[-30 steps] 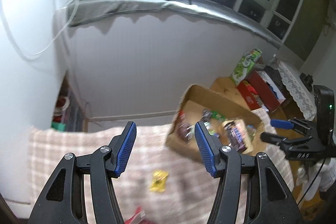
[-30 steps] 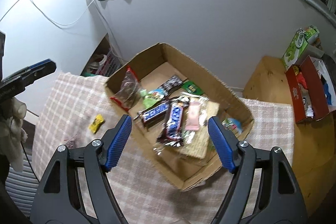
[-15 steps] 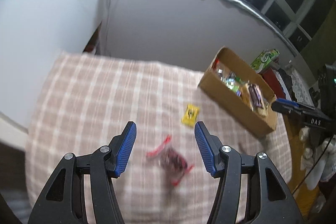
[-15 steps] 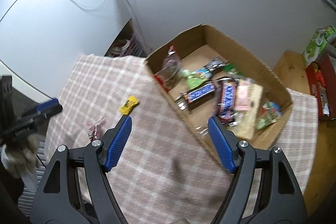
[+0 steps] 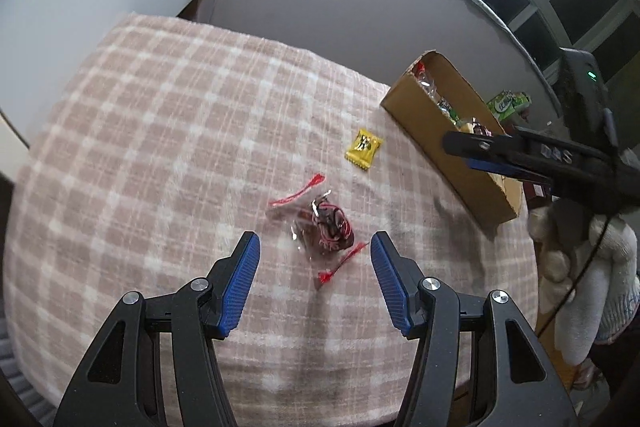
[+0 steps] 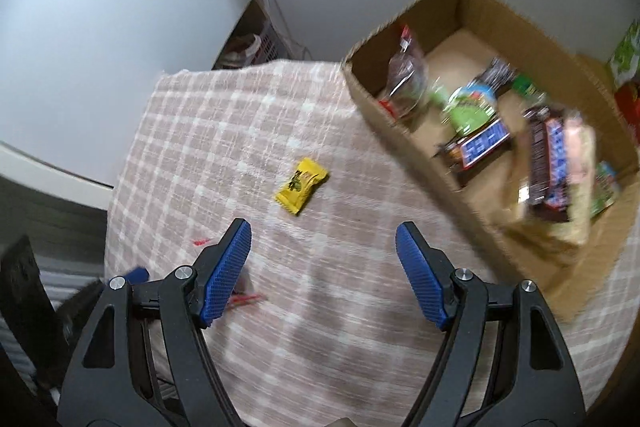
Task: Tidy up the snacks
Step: 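Withdraw both grippers from the box toward the remaining table snacks, then grasp the red dried-fruit bag with the left gripper while the right grasps the yellow candy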
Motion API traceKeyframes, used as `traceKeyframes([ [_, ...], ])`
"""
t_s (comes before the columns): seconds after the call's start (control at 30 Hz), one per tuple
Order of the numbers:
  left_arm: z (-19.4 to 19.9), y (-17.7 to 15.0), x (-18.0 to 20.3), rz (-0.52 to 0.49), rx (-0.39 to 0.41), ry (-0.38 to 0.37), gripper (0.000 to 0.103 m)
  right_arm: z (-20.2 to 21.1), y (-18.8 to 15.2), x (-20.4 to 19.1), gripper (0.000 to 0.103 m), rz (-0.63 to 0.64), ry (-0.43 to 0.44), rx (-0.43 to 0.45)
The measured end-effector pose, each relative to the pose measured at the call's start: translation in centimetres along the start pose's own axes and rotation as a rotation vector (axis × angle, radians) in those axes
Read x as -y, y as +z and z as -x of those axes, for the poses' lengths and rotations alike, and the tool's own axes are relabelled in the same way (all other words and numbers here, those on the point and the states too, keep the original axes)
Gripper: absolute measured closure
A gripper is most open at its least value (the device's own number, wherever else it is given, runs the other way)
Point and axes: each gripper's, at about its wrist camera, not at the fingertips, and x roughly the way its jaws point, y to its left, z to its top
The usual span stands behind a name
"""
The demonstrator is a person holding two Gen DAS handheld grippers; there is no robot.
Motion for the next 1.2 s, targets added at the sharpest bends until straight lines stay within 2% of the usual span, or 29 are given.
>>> traceKeyframes([
  [0.17,-0.9,-0.7,-0.5,0.007,-0.022,-0.022,0.046,-3.2,0.9,-0.4,0.027,-0.072,-0.001,-0.056],
  [0.3,-1.4,-1.0,-0.8,0.016,-0.024,-0.038,0.046,-5.1,2.0,-0.3,0.033,-0.158,-0.01,-0.093],
  [0.43,-1.9,-1.1,-1.1,0.02,-0.021,-0.052,0.046,-6.9,3.0,-0.7,0.044,-0.201,-0.05,-0.11],
  [0.57,-2.1,-1.2,-1.4,0.03,-0.019,-0.064,0.046,-8.4,4.1,-1.1,0.048,-0.212,-0.088,-0.12],
  [0.7,-2.6,-0.9,-1.8,0.043,-0.018,-0.071,0.046,-10.2,5.0,-2.4,0.058,-0.183,-0.11,-0.153],
  [0.83,-3.5,-0.6,-1.6,0.052,-0.031,-0.077,0.046,-11.4,5.6,-4.0,0.059,-0.117,-0.146,-0.165],
  [1.0,-5.5,-0.3,-0.9,0.064,-0.062,-0.085,0.046,-11.5,5.6,-4.9,0.063,-0.102,-0.126,-0.18],
  [1.17,-7.6,0.4,-0.2,0.076,-0.07,-0.04,0.046,-11.4,5.6,-3.3,0.063,-0.08,-0.115,-0.189],
  [1.2,-7.8,0.4,-0.1,0.073,-0.066,-0.031,0.049,-11.1,5.6,-3.0,0.063,-0.072,-0.116,-0.189],
])
